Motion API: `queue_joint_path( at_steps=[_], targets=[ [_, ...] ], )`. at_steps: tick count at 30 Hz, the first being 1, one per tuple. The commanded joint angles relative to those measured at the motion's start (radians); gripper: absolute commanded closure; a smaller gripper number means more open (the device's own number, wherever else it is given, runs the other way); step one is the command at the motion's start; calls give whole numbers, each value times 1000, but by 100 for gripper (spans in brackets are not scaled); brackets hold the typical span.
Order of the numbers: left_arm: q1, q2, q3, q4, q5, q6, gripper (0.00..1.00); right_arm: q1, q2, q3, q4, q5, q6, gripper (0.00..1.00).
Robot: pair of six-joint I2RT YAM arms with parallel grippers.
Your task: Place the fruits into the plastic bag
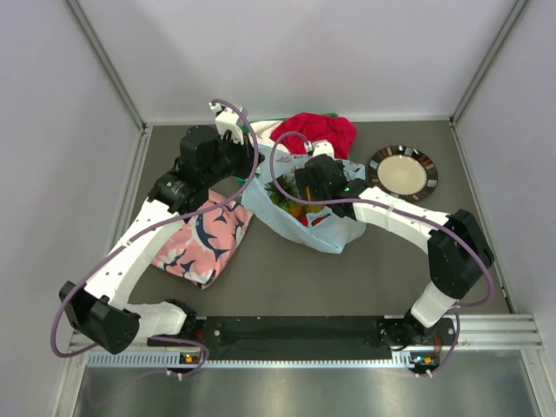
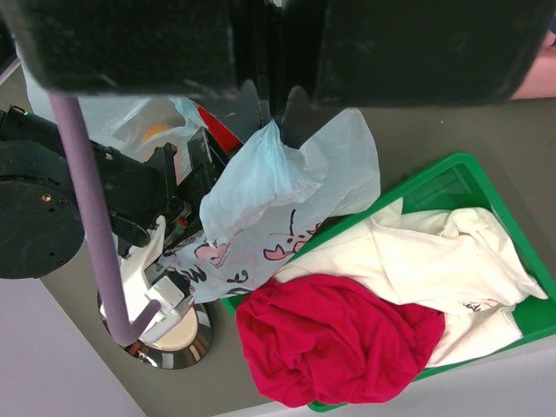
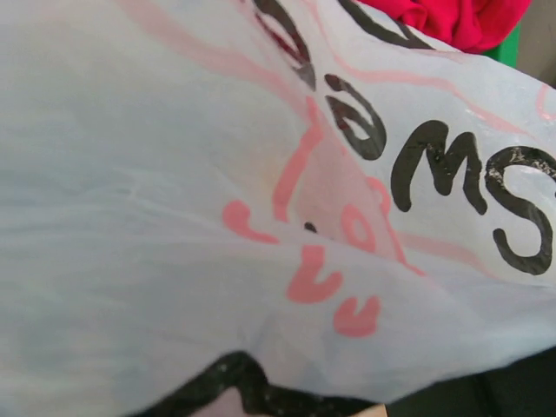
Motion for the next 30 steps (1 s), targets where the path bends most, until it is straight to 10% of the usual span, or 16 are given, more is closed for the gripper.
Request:
queue_joint_path(
  at_steps=[1, 20, 30],
  targets=[
    [0, -6, 11, 32, 9, 4, 100, 10, -27, 4, 71, -27, 5, 18],
    [0, -5, 7, 37, 9, 1, 100, 93, -381, -95, 8, -144, 115, 23],
    [2, 1, 5, 41, 35, -13, 100, 244, -386, -25, -337, -1, 152, 28]
  ],
)
